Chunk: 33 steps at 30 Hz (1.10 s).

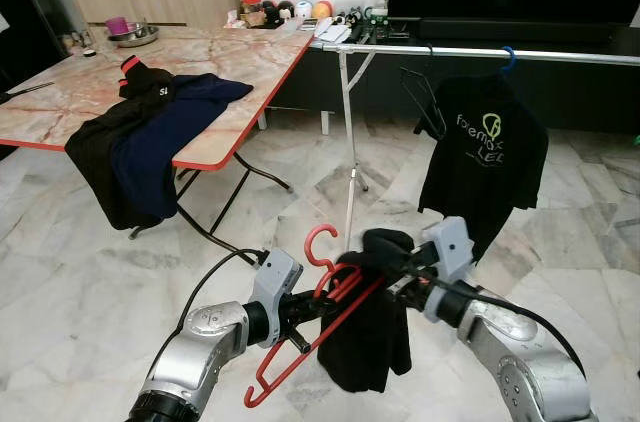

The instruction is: Hang hanger

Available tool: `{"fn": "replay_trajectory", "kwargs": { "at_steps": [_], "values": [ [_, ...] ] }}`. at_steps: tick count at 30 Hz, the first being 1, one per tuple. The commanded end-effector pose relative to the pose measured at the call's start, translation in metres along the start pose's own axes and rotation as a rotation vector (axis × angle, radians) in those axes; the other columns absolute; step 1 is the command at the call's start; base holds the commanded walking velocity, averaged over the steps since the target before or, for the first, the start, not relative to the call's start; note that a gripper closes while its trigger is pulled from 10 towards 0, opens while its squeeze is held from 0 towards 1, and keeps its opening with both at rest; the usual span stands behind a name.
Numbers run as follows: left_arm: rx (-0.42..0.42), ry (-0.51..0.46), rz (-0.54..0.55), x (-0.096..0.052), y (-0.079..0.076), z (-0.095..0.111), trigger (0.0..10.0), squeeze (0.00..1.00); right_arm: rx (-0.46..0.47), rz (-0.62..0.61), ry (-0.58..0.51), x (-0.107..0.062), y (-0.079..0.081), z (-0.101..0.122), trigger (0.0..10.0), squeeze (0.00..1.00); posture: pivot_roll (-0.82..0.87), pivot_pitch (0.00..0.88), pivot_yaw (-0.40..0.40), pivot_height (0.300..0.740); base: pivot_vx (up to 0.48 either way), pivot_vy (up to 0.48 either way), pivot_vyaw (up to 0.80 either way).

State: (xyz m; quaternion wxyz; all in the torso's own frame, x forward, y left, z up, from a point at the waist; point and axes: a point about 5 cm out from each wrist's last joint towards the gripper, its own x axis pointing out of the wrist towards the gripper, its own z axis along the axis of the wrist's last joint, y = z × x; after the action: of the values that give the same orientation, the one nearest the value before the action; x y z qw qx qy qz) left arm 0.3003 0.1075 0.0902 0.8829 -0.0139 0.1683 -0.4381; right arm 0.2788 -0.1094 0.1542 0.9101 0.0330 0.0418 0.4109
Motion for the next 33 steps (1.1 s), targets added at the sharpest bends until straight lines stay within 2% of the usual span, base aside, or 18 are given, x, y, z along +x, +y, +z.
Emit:
{"fn": "replay_trajectory", "kwargs": {
  "at_steps": [1,5,7,9,10,11,12,14,18,21,23,29,33],
  "values": [
    [0.002,-0.035,0.015,-0.004,0.003,0.007,10.0,0.0,-0.033,0.07,-0.025,0.001,0.011,0.004,10.0,0.0,0.06,0.062,0.042,0.74,0.0,0.0,0.0],
    [-0.001,-0.034,0.011,-0.003,0.002,0.006,10.0,0.0,-0.033,-0.001,0.052,-0.001,0.0,-0.01,10.0,0.0,0.06,0.062,0.041,0.74,0.0,0.0,0.0],
    [-0.003,-0.031,0.007,-0.004,0.001,0.005,10.0,0.0,-0.042,-0.198,0.151,-0.007,-0.027,-0.026,10.0,0.0,0.06,0.063,0.041,0.74,0.0,0.0,0.0],
    [-0.004,-0.031,0.007,-0.004,0.001,0.005,10.0,0.0,-0.036,-0.306,0.193,-0.011,-0.04,-0.032,10.0,0.0,0.06,0.063,0.041,0.74,0.0,0.0,0.0],
    [-0.004,-0.032,0.009,-0.004,0.001,0.005,10.0,0.0,-0.028,-0.393,0.193,-0.014,-0.051,-0.032,10.0,0.0,0.06,0.065,0.04,0.74,0.0,0.0,0.0],
    [-0.004,-0.032,0.009,-0.004,0.001,0.005,10.0,0.0,-0.028,-0.393,0.193,-0.014,-0.051,-0.032,10.0,0.0,0.06,0.065,0.04,0.74,0.0,0.0,0.0],
    [-0.009,-0.038,0.011,-0.005,0.002,0.006,10.0,0.0,0.022,-0.497,0.159,-0.02,-0.064,-0.03,10.0,0.0,0.06,0.066,0.04,0.74,0.0,0.0,0.0],
    [-0.014,-0.044,0.009,-0.005,0.002,0.007,10.0,0.0,0.023,-0.511,0.138,-0.021,-0.066,-0.027,10.0,0.0,0.06,0.066,0.041,0.74,0.0,0.0,0.0],
    [-0.018,-0.052,0.008,-0.004,0.001,0.008,10.0,0.0,-0.007,-0.426,0.108,-0.014,-0.057,-0.022,10.0,0.0,0.06,0.068,0.041,0.74,0.0,0.0,0.0],
    [-0.038,-0.068,-0.006,-0.006,0.0,0.01,10.0,0.0,-0.054,-0.124,0.055,-0.004,-0.023,-0.013,10.0,0.0,0.06,0.072,0.043,0.74,0.0,0.0,0.0],
    [-0.053,-0.07,-0.04,-0.007,-0.003,0.01,10.0,0.0,-0.105,0.018,0.054,-0.003,-0.007,-0.012,10.0,0.0,0.06,0.07,0.043,0.74,0.0,0.0,0.0],
    [-0.066,-0.068,-0.105,-0.009,-0.01,0.01,10.0,0.0,-0.126,0.103,0.038,-0.006,0.001,-0.009,10.0,0.0,0.06,0.069,0.043,0.74,0.0,0.0,0.0],
    [-0.069,-0.079,-0.086,-0.008,-0.009,0.011,10.0,0.0,-0.126,0.177,0.01,-0.009,0.008,-0.004,10.0,0.0,0.06,0.068,0.043,0.74,0.0,0.0,0.0]
  ]
}}
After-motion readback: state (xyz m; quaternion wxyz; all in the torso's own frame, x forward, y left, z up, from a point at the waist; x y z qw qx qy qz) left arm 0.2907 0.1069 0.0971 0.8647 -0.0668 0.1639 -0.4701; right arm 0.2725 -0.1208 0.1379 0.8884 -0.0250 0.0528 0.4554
